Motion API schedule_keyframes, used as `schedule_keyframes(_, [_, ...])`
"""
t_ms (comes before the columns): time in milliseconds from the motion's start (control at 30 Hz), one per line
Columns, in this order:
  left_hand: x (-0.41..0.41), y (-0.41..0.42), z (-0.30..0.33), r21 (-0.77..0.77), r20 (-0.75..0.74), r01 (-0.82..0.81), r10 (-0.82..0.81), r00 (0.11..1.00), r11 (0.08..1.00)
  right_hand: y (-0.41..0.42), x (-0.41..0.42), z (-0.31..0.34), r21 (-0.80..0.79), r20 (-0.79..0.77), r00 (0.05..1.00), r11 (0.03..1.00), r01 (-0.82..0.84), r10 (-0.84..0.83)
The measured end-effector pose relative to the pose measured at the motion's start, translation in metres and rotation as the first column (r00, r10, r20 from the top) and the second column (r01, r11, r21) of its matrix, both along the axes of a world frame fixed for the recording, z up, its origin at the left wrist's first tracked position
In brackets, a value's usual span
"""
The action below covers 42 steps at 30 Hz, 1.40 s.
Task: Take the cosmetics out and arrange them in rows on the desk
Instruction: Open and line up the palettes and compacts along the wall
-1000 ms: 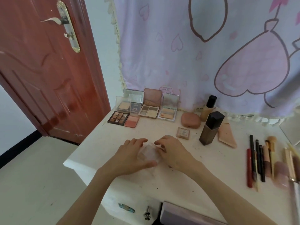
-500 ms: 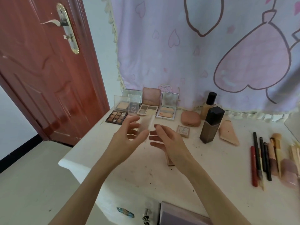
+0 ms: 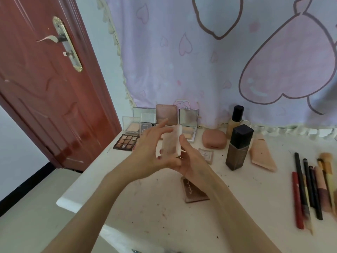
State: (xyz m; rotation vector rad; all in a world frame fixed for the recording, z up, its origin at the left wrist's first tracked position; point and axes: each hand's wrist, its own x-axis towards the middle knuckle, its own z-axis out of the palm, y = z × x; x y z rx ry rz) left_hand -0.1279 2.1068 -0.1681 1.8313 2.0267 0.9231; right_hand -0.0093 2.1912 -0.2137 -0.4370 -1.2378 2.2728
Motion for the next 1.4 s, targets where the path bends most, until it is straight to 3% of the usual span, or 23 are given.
schedule_keyframes(100, [-0.005,0.005,0.015,-0.075,0.001,0.060,-0.060,0.998,0.995,0.003,0.003,0.001,-0.008,-0.008,1.000,1.000,-0.023,0.023])
schedule_keyframes(333, [0.002,0.012,0.017,-0.058,-0.108,0.100,-0.106,0.989,0.993,0.007,0.010,0.002,0.018,-0.020,1.000,1.000,0.012,-0.011])
schedule_keyframes(567, [-0.002,0.015,0.028,-0.123,-0.124,0.136,-0.152,0.981,0.983,0.006,0.009,0.002,-0.033,-0.032,0.998,0.998,0.062,-0.063])
schedule_keyframes(733, [-0.002,0.012,0.038,-0.146,0.005,0.134,-0.134,0.991,0.980,0.006,0.009,0.003,-0.053,-0.018,0.998,0.997,0.061,-0.062])
schedule_keyframes(867, [-0.006,0.012,0.041,-0.144,0.156,0.140,-0.117,0.981,0.980,0.004,0.010,0.005,-0.159,-0.055,0.998,0.987,0.015,-0.024])
schedule_keyframes(1067, [-0.009,0.014,0.043,-0.089,0.202,0.124,-0.104,0.974,0.988,0.002,0.009,0.008,-0.337,-0.113,0.993,0.941,-0.020,-0.020])
schedule_keyframes(1200, [-0.016,0.019,0.043,-0.024,0.104,0.067,-0.064,0.993,0.997,0.003,0.007,0.007,-0.404,-0.102,0.994,0.915,-0.002,-0.043])
schedule_keyframes(1400, [-0.030,0.036,0.043,0.068,-0.124,0.017,-0.008,0.992,0.998,0.009,-0.012,0.011,-0.222,0.132,0.984,0.964,0.147,-0.120])
